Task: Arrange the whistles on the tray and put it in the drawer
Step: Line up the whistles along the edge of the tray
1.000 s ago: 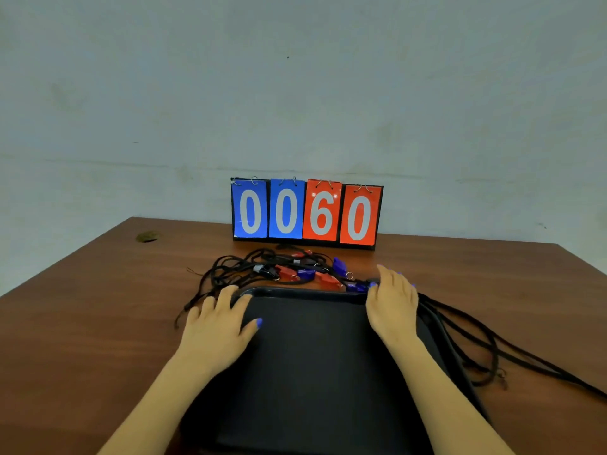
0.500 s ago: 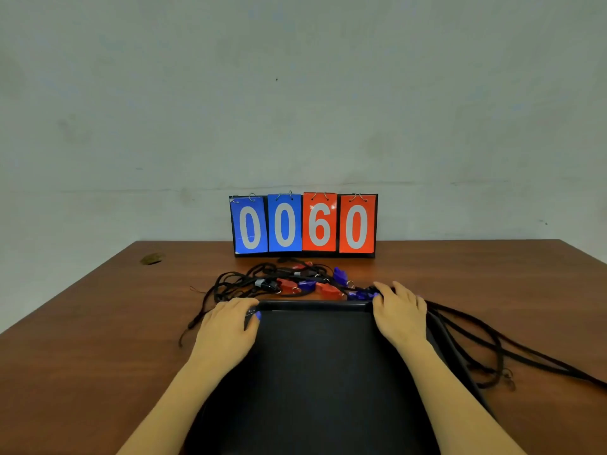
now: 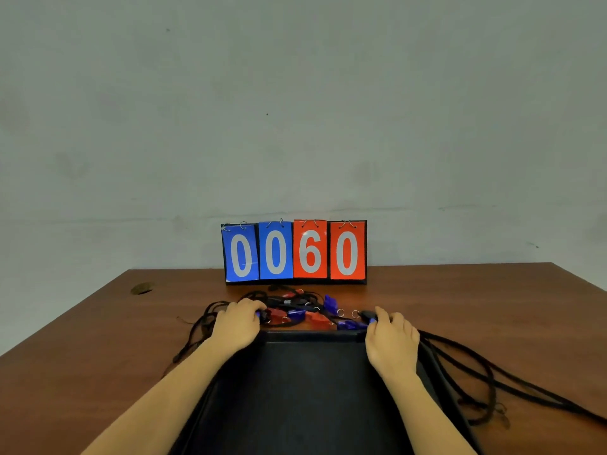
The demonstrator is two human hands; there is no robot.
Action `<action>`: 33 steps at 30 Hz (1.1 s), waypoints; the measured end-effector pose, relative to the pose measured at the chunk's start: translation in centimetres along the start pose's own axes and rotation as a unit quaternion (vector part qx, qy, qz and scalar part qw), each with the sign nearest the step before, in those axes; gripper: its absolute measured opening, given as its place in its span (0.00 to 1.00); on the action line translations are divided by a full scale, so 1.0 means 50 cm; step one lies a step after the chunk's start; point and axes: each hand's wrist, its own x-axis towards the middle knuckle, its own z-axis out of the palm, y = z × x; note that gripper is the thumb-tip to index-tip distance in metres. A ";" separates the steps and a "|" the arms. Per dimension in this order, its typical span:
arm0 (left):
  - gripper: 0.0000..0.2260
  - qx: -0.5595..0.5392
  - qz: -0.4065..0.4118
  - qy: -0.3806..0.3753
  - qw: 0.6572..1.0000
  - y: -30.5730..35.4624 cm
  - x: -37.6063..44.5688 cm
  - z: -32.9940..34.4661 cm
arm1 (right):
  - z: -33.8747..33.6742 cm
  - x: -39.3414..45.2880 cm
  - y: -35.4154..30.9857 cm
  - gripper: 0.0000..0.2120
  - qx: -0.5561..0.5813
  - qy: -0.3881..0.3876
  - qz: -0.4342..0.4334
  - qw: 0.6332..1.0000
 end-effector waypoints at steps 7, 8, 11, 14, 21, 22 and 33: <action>0.14 0.090 0.045 0.036 0.994 0.039 0.030 0.034 | 0.012 0.006 0.006 0.19 -0.003 0.006 -0.020 1.000; 0.14 0.097 0.044 0.034 0.994 0.042 0.034 0.036 | 0.012 0.007 0.006 0.19 0.004 0.013 -0.020 1.000; 0.15 0.120 0.061 0.015 0.991 0.045 0.046 0.035 | 0.008 0.011 0.002 0.18 0.045 0.027 -0.006 0.999; 0.15 0.106 0.066 -0.021 0.992 0.047 0.053 0.027 | 0.006 0.015 -0.002 0.17 0.089 0.038 0.021 0.995; 0.11 0.077 0.095 0.016 0.992 0.042 0.043 0.012 | -0.002 0.015 -0.008 0.13 0.186 0.072 0.074 0.977; 0.11 0.063 0.092 0.026 0.993 0.043 0.039 0.006 | -0.001 0.014 -0.011 0.12 0.214 0.082 0.083 0.970; 0.10 -0.268 0.041 0.128 0.954 0.012 -0.101 -0.059 | -0.033 -0.022 -0.060 0.09 0.400 0.109 -0.012 0.910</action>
